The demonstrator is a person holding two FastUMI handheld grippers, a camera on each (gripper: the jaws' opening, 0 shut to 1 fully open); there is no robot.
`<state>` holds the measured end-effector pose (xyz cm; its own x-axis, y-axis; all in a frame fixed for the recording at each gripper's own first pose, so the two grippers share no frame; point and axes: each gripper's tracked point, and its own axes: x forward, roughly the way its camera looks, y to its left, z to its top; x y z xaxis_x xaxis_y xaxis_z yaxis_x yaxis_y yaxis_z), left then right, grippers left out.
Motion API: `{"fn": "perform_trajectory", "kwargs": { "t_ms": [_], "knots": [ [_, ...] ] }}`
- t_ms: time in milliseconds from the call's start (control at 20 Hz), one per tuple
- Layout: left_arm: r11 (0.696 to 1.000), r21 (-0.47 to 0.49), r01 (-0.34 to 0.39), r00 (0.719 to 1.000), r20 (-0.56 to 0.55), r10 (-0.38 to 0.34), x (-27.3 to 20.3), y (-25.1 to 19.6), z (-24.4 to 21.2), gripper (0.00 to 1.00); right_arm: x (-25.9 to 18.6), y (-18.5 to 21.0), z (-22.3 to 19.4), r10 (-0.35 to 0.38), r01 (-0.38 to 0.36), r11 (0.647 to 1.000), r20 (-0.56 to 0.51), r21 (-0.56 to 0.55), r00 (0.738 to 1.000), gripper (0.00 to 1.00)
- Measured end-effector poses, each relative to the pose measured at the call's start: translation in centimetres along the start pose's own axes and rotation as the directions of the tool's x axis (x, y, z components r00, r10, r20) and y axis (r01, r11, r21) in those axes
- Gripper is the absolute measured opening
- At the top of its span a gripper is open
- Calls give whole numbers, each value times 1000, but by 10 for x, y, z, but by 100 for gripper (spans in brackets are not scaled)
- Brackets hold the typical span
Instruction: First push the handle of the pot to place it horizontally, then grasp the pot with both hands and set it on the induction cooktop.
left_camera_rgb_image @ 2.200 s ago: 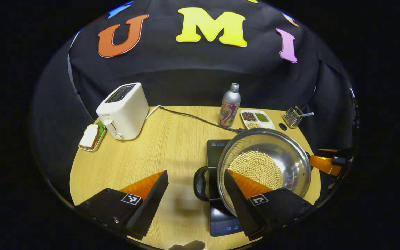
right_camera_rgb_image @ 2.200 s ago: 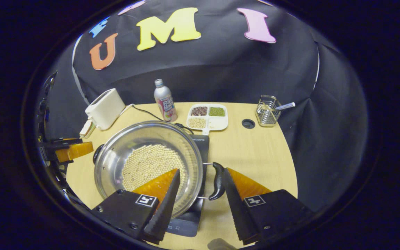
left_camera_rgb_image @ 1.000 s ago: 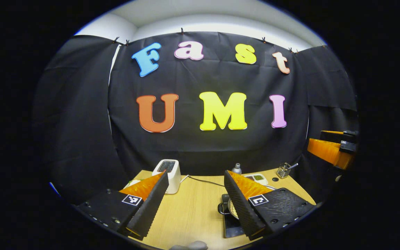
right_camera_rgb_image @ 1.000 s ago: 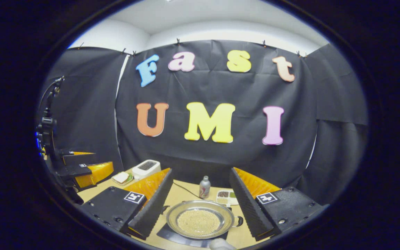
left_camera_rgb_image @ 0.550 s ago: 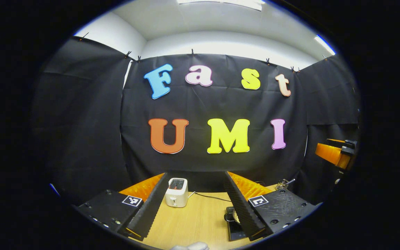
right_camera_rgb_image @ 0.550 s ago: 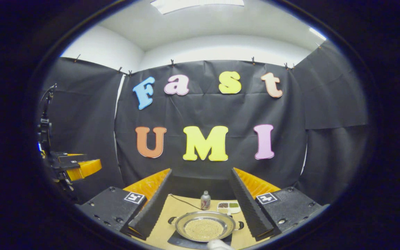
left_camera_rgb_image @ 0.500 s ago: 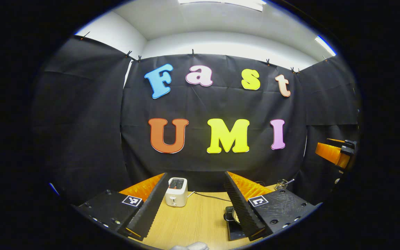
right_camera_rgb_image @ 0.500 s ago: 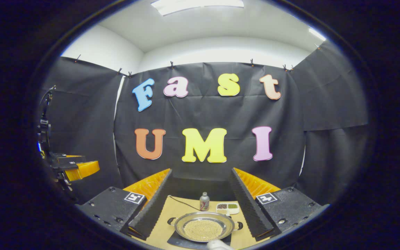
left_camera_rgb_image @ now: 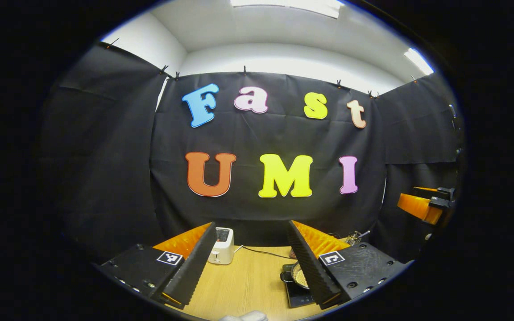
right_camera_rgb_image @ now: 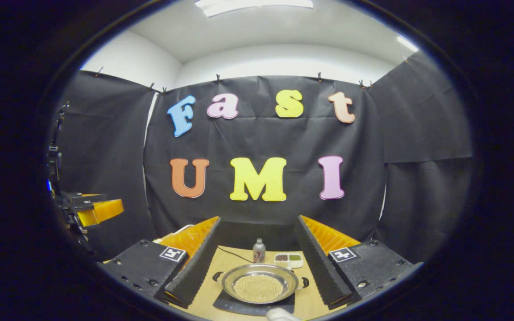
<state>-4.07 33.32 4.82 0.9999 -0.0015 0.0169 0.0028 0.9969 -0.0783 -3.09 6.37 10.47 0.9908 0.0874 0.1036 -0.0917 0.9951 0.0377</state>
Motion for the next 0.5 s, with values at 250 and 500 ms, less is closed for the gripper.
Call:
{"fn": "perform_trajectory", "kwargs": {
  "t_ms": [250,500],
  "knots": [
    [999,-21,26,1000,4,-26,1,-5,2,95,-2,-6,0,-21,21,1000,-8,-16,1000,100],
    [999,-18,34,999,6,-34,2,-7,5,95,-3,-5,2,-26,26,1000,-2,-8,1000,100]
  ]
}}
